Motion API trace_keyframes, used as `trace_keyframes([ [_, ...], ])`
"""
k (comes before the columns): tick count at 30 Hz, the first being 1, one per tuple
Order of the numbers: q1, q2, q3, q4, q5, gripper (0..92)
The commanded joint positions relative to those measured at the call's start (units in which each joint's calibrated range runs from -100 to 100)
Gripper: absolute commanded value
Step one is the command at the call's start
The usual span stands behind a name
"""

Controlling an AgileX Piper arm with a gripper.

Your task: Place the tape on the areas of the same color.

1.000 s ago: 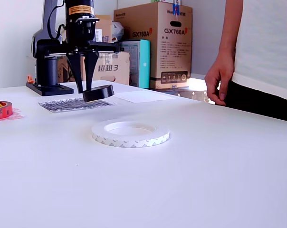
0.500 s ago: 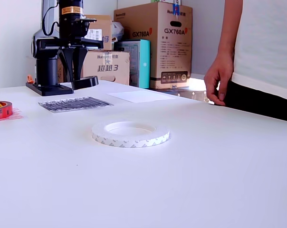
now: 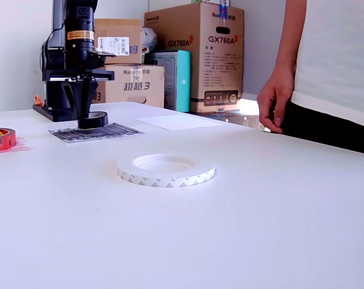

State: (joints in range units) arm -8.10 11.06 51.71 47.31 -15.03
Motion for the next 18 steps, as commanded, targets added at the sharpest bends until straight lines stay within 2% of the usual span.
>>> trace_keyframes([
  [1,0.22,-0.21,-0.51,-0.52,-0.35,0.0],
  [7,0.06,-0.11,-0.33,-3.66,-0.27,0.0],
  [9,0.06,-0.11,-0.42,-3.83,-0.03,2.8],
  [15,-0.18,-0.11,-0.42,-3.83,0.22,32.7],
  [18,0.06,-0.11,-0.42,-3.91,0.14,44.5],
])
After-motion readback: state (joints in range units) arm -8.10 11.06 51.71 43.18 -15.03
